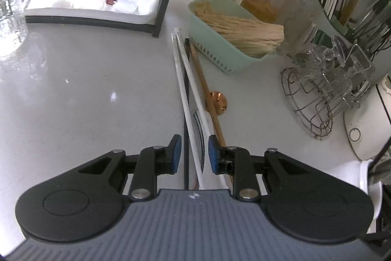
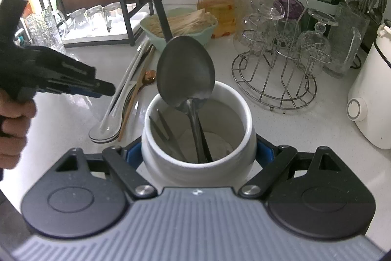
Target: Organize utensils
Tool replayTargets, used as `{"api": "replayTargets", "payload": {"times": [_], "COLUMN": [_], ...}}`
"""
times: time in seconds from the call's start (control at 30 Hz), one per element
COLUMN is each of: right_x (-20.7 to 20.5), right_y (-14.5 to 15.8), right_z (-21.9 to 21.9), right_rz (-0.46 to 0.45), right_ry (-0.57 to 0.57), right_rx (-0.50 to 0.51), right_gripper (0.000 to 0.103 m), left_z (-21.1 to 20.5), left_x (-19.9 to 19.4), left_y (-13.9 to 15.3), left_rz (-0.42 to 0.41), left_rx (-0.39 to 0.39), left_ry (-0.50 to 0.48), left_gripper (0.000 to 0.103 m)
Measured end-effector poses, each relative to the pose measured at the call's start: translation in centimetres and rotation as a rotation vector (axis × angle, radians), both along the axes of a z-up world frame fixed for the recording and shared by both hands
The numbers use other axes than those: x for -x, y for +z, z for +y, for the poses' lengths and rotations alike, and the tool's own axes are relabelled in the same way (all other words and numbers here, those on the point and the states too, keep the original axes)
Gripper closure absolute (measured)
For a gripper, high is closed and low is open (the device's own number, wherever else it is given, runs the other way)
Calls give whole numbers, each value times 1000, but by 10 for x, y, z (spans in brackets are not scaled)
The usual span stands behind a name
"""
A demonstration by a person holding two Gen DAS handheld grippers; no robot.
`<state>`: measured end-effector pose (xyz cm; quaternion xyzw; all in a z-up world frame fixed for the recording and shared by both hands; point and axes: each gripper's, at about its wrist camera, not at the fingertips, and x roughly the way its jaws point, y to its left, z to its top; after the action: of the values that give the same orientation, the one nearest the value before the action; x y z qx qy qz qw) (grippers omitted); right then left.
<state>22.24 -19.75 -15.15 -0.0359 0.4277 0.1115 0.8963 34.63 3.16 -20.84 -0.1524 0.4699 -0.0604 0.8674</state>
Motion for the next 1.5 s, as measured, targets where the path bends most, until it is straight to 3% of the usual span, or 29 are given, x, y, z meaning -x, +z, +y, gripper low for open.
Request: {"api": "replayTargets", "payload": {"times": [0.1, 0.3, 0.4, 0.47, 0.93, 1.5], "right_x": [-1, -2, -3, -5, -5, -3], "right_y": [0, -1, -1, -1, 0, 0], "right_z": [1, -1, -1, -1, 0, 10], "right_rz": [4, 14, 14, 15, 12, 14], "right_ry": [-2, -3, -9, -12, -25, -114], "right_rx": [1, -8, -12, -12, -3, 6], "right_gripper": [12, 12, 12, 12, 12, 12], "left_z": [-4, -7, -5, -2, 12, 50], "left_x": [-7, -16, -22, -24, -13, 50], "left_y": [-6, -7, -11, -15, -2, 6], "left_rz": [6, -3, 42, 59, 66, 154], "left_rx": [-8, -34, -24, 3, -23, 5], "left_ry": [-1, 10, 31, 42, 54, 25], "left_gripper": [86, 92, 95, 95, 98, 98]}}
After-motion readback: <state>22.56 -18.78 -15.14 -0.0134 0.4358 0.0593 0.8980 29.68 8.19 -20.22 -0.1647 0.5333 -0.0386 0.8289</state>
